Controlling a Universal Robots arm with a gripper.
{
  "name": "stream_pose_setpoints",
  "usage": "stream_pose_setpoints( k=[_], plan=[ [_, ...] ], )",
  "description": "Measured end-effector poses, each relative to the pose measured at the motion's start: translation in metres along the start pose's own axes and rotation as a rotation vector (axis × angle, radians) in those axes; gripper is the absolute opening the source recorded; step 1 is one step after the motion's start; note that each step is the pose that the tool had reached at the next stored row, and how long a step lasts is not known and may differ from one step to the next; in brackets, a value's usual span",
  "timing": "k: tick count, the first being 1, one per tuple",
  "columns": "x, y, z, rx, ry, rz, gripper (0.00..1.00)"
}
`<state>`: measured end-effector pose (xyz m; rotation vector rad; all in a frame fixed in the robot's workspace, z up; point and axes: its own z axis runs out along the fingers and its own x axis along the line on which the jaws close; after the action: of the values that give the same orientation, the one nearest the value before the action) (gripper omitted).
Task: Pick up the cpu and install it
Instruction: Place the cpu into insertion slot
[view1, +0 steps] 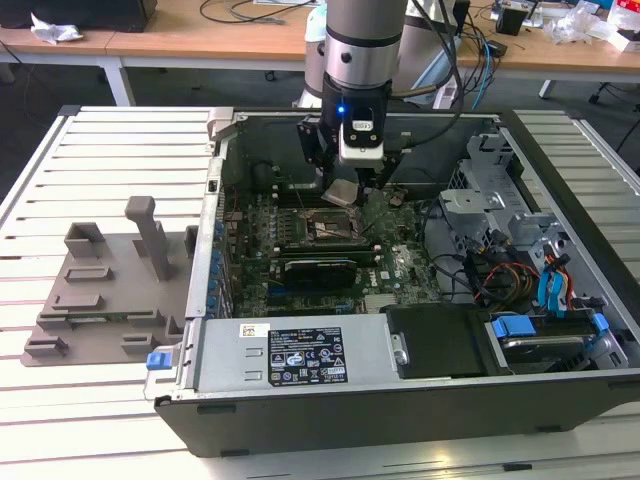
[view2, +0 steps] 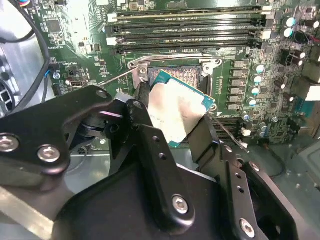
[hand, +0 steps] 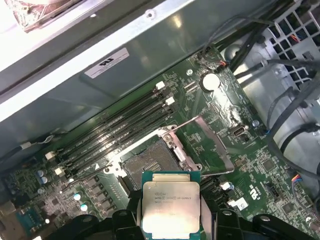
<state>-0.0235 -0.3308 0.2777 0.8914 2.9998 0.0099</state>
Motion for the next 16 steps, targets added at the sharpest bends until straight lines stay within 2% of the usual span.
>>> stream_pose_setpoints(
  k=[4, 11, 13, 16],
  plan=[
    [0.0000, 0.0000, 0.0000, 0.0011, -0.0007, 0.028, 0.55],
    [0.0000, 0.0000, 0.0002, 0.0024, -0.0017, 0.115, 0.55],
    [0.0000, 0.0000, 0.0003, 0.0027, -0.0020, 0.143, 0.55],
    [0.0000, 0.0000, 0.0006, 0.0035, -0.0027, 0.216, 0.55]
  ],
)
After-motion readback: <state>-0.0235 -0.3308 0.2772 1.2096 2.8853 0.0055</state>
